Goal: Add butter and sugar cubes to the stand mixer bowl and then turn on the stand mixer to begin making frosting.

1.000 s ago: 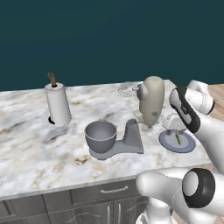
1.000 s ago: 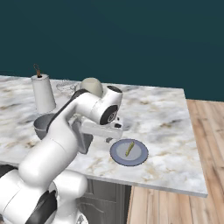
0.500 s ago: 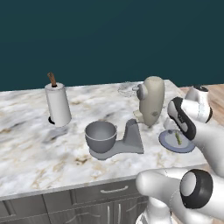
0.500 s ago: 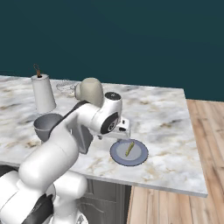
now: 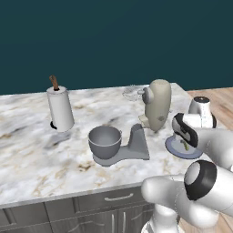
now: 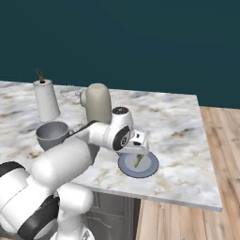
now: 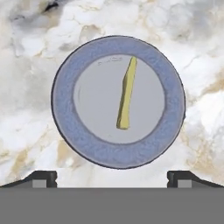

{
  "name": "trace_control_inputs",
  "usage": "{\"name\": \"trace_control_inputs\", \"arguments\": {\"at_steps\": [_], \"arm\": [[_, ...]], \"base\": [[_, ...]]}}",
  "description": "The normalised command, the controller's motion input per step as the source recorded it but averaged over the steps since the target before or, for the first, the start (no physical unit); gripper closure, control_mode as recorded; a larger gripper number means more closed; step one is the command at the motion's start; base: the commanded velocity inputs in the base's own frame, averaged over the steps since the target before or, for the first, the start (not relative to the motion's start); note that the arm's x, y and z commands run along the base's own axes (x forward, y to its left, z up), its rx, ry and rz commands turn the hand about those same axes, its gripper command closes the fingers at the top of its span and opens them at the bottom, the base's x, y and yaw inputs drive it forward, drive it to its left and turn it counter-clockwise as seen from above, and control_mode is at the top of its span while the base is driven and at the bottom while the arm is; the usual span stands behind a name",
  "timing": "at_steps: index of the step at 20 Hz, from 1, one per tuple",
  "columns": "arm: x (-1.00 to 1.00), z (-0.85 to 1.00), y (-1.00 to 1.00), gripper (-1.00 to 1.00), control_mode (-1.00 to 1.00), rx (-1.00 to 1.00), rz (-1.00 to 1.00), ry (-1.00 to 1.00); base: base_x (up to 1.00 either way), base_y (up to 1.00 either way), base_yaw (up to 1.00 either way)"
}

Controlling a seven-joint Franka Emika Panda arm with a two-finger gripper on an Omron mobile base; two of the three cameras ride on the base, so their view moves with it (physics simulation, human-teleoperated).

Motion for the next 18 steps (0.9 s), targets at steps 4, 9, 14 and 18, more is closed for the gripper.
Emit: {"name": "trace_control_inputs", "arguments": {"at_steps": [4, 9, 14, 18], "arm": [[0.05, -0.34, -0.62, -1.0, -1.0, 0.0, -0.02, 0.04], [0.08, -0.28, -0.43, -1.0, -1.0, 0.04, 0.0, 0.01], [0.04, -0.08, -0.21, -1.0, -1.0, 0.13, 0.0, 0.0], [0.0, 0.0, -0.01, -1.0, -1.0, 0.13, 0.0, 0.0]], "base": [[0.0, 0.0, 0.0], [0.0, 0.0, 0.0], [0.0, 0.0, 0.0], [0.0, 0.0, 0.0]]}}
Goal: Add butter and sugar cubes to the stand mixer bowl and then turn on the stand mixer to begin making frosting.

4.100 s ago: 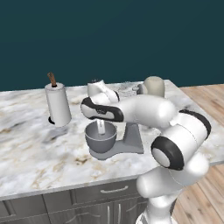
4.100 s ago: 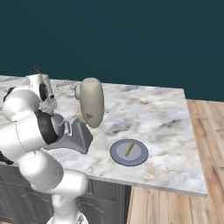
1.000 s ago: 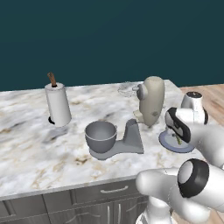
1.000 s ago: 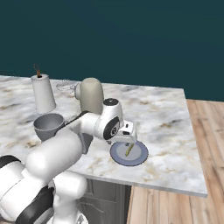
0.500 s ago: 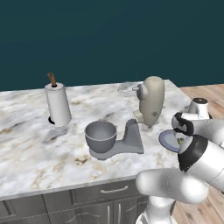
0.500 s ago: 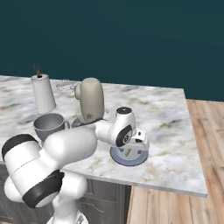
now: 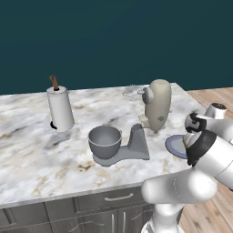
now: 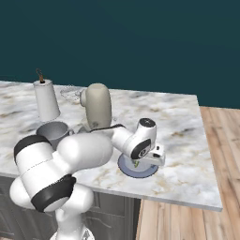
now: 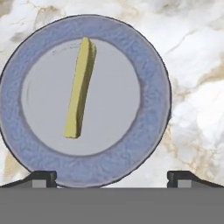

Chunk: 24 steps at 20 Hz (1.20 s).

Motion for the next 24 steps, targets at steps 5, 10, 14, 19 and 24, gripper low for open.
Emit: {"name": "trace_control_inputs", "arguments": {"at_steps": [5, 10, 14, 19, 24], "arm": [[0.05, 0.0, 0.03, -1.0, -1.0, 0.05, 0.0, 0.0], [0.07, 0.0, 0.09, -1.0, -1.0, 0.0, 0.0, 0.0], [0.0, -0.02, 0.14, -1.0, -1.0, 0.0, 0.0, 0.0], [0.0, -0.12, 0.1, -1.0, -1.0, 0.0, 0.0, 0.0], [0.08, -0.19, 0.08, -1.0, -1.0, 0.0, 0.0, 0.0]], "base": [[0.0, 0.0, 0.0], [0.0, 0.0, 0.0], [0.0, 0.0, 0.0], [0.0, 0.0, 0.0], [0.0, 0.0, 0.0]]}}
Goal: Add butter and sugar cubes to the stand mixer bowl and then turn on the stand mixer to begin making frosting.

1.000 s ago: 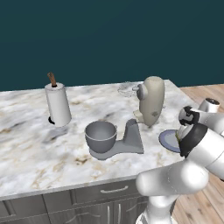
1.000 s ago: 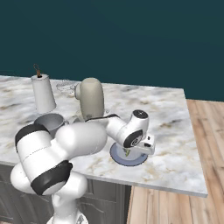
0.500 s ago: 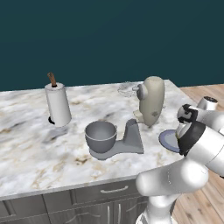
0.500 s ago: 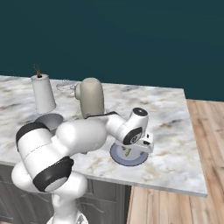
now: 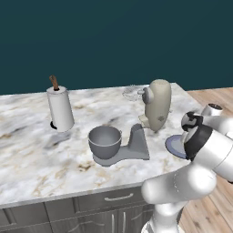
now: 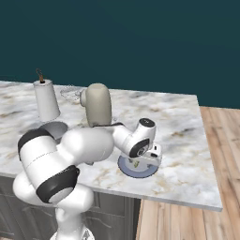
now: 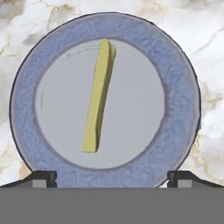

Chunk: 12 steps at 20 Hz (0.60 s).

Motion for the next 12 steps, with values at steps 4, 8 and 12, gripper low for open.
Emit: {"name": "trace_control_inputs", "arguments": {"at_steps": [4, 8, 12], "arm": [[0.26, -0.2, 0.04, -1.0, -1.0, 0.0, 0.0, 0.0], [0.39, -0.15, 0.01, -1.0, -1.0, 0.0, 0.0, 0.0], [0.33, -0.16, 0.0, -1.0, -1.0, 0.0, 0.0, 0.0]], "base": [[0.0, 0.0, 0.0], [0.0, 0.0, 0.0], [0.0, 0.0, 0.0]]}}
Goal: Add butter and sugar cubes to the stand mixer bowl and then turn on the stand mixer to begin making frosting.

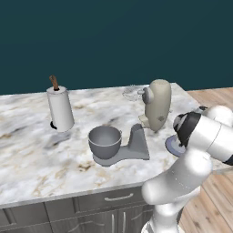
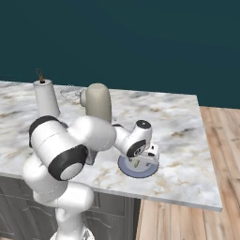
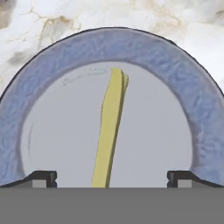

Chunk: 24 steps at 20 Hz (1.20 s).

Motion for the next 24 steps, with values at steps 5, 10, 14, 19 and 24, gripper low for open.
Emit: {"name": "trace_control_inputs", "arguments": {"at_steps": [5, 10, 14, 19, 24], "arm": [[0.08, -0.23, 0.0, -1.0, -1.0, 0.0, 0.0, 0.0], [0.0, -0.27, 0.0, 1.0, -1.0, 0.0, 0.0, 0.0], [0.0, -0.04, 0.0, 1.0, -1.0, 0.0, 0.0, 0.0], [0.0, 0.01, 0.0, 1.0, -1.0, 0.0, 0.0, 0.0], [-0.16, 0.54, 0.04, 1.0, -1.0, 0.02, 0.0, -0.04]], "base": [[0.0, 0.0, 0.0], [0.0, 0.0, 0.0], [0.0, 0.0, 0.0], [0.0, 0.0, 0.0], [0.0, 0.0, 0.0]]}}
